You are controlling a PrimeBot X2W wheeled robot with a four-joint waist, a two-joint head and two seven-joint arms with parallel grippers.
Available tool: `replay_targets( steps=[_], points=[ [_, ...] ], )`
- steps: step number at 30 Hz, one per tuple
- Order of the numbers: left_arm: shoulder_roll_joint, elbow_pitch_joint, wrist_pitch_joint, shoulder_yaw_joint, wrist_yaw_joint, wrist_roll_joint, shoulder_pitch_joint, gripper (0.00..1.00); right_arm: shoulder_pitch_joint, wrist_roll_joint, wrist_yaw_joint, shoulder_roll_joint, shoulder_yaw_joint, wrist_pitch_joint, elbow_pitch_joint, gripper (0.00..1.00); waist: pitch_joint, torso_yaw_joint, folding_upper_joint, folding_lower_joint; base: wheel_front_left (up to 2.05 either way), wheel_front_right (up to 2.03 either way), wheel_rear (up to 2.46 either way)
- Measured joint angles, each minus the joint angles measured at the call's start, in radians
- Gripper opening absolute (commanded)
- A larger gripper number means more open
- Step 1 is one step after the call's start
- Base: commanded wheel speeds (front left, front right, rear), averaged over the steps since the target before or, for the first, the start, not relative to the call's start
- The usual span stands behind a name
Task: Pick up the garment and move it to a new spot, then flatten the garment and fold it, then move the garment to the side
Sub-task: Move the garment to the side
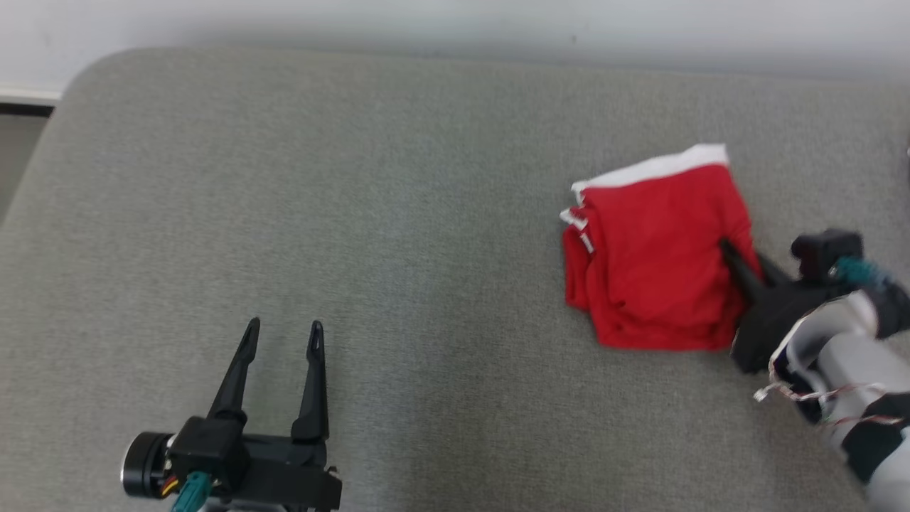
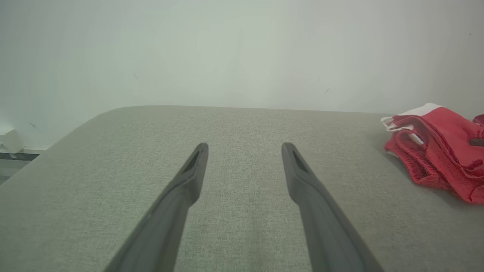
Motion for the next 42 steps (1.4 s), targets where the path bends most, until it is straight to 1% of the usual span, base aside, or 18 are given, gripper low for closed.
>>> replay_targets(
  steps=[4,7,10,16,18,22,27,34,42],
  points=[
    [0.000,0.002,0.000,-0.031,-0.002,0.000,-0.038,1.00,-0.068,0.017,0.000,-0.108,0.083,0.035,-0.078,0.00,0.052,-0.021,0.0001,0.0000,0.00,0.00,0.00],
    [-0.001,-0.005,0.000,-0.038,0.005,0.011,-0.072,1.00,-0.131,0.033,0.000,-0.191,0.121,0.038,-0.133,0.00,0.095,-0.041,0.0000,0.0001,0.00,0.00,0.00],
    [-0.001,-0.021,0.000,-0.035,0.007,0.023,-0.092,1.00,-0.172,0.055,0.000,-0.250,0.156,0.039,-0.179,0.00,0.136,-0.066,0.0001,0.0001,0.00,0.00,0.00],
    [0.003,-0.058,0.000,-0.012,0.004,0.054,-0.111,1.00,-0.268,0.081,0.000,-0.371,0.199,0.046,-0.225,0.00,0.199,-0.137,0.0001,0.0001,0.00,0.00,0.00],
    [0.006,-0.080,0.000,-0.003,0.007,0.064,-0.116,1.00,-0.298,0.088,0.000,-0.400,0.208,0.048,-0.238,0.00,0.218,-0.161,0.0001,0.0002,0.00,0.00,0.00],
    [0.016,-0.119,0.000,-0.001,0.009,0.089,-0.115,1.00,-0.362,0.107,0.000,-0.449,0.214,0.054,-0.246,0.00,0.256,-0.212,0.0001,0.0001,0.00,0.00,0.00],
    [0.025,-0.162,0.000,-0.004,0.013,0.107,-0.113,1.00,-0.422,0.117,0.000,-0.509,0.223,0.060,-0.212,0.00,0.303,-0.267,0.0001,0.0001,0.00,0.00,0.00],
    [0.042,-0.212,0.000,-0.004,0.014,0.119,-0.114,1.00,-0.459,0.129,0.000,-0.544,0.236,0.064,-0.144,0.00,0.363,-0.317,0.0001,0.0000,0.00,0.00,0.00],
    [0.052,-0.234,0.000,-0.011,0.016,0.127,-0.116,1.00,-0.524,0.118,0.000,-0.542,0.239,0.045,0.014,0.00,0.413,-0.330,-0.0001,-0.0001,0.00,0.00,0.00]
  ],
)
